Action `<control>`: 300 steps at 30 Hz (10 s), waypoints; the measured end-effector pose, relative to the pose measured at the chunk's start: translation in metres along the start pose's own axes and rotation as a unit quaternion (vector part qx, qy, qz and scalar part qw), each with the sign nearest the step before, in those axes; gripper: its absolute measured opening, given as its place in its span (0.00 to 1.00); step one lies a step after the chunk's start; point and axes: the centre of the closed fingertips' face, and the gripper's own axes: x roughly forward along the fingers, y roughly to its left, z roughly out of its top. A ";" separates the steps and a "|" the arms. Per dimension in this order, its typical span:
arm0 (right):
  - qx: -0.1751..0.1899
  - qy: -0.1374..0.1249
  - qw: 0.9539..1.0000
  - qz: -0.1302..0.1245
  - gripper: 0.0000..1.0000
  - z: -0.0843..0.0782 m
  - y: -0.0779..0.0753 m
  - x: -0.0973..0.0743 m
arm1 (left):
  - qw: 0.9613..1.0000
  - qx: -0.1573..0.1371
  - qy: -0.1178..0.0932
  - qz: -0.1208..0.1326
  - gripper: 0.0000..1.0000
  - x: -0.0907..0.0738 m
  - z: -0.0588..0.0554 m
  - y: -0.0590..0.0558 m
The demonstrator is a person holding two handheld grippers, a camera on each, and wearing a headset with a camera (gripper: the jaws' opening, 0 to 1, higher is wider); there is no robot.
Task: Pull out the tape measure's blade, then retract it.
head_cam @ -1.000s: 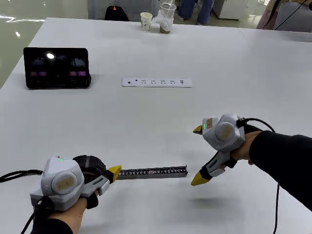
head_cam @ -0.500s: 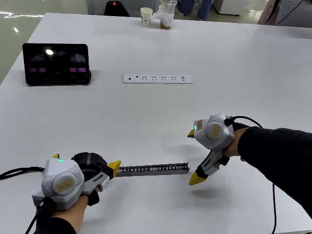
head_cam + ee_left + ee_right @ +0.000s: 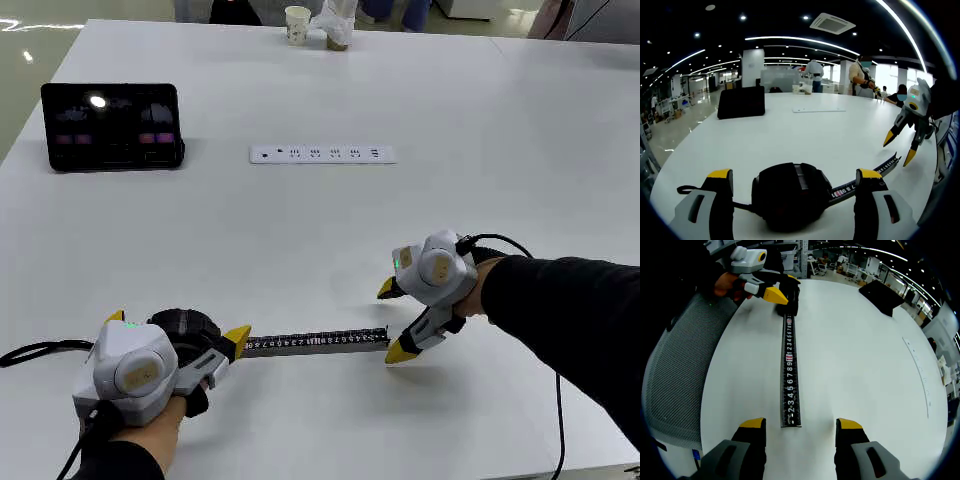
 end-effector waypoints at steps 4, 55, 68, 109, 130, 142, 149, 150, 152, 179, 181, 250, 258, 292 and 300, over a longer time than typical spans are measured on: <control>0.001 0.002 1.000 0.006 0.45 -0.001 0.002 0.001 | 1.000 0.001 0.001 0.000 0.99 0.000 0.000 0.000; 0.017 0.036 0.999 -0.003 0.11 -0.002 0.012 0.008 | 0.998 -0.043 0.045 0.006 0.68 0.002 -0.018 0.004; 0.029 0.032 0.999 0.000 0.10 -0.002 0.011 0.009 | 0.997 -0.036 0.066 0.006 0.62 0.004 -0.021 0.005; 0.023 0.032 0.999 0.012 0.11 0.004 0.010 0.015 | 0.996 -0.035 0.080 -0.002 0.61 0.003 -0.022 0.004; 0.032 0.037 0.999 0.006 0.11 0.008 0.011 0.014 | 0.996 -0.033 0.085 -0.002 0.61 0.004 -0.023 0.004; 0.028 0.043 0.999 0.009 0.11 0.011 0.010 0.015 | 0.995 -0.033 0.089 -0.003 0.61 0.004 -0.023 0.004; 0.028 0.046 0.999 0.008 0.11 0.012 0.010 0.016 | 0.995 -0.032 0.090 -0.004 0.61 0.005 -0.023 0.004; 0.030 0.046 0.998 0.008 0.11 0.012 0.010 0.016 | 0.995 -0.032 0.090 -0.004 0.61 0.005 -0.022 0.004; 0.029 0.047 0.998 0.009 0.11 0.013 0.010 0.016 | 0.995 -0.032 0.091 -0.004 0.61 0.005 -0.023 0.004; 0.035 0.047 0.998 0.009 0.11 0.021 0.010 0.023 | 0.995 -0.029 0.094 -0.003 0.61 0.007 -0.024 0.006; 0.034 0.048 0.998 0.009 0.11 0.021 0.010 0.023 | 0.995 -0.029 0.095 -0.003 0.61 0.007 -0.025 0.006; 0.043 0.040 0.998 0.001 0.11 0.038 0.011 0.029 | 0.995 -0.026 0.099 -0.005 0.62 0.005 -0.026 0.004; 0.041 0.036 0.999 0.003 0.11 0.042 0.011 0.031 | 0.995 -0.027 0.099 -0.006 0.62 0.005 -0.025 0.004; 0.037 0.029 0.999 0.001 0.11 0.055 0.010 0.038 | 0.994 -0.026 0.107 -0.008 0.62 0.005 -0.025 0.005; 0.034 0.025 0.999 0.001 0.11 0.059 0.010 0.039 | 0.994 -0.026 0.110 -0.007 0.62 0.005 -0.025 0.004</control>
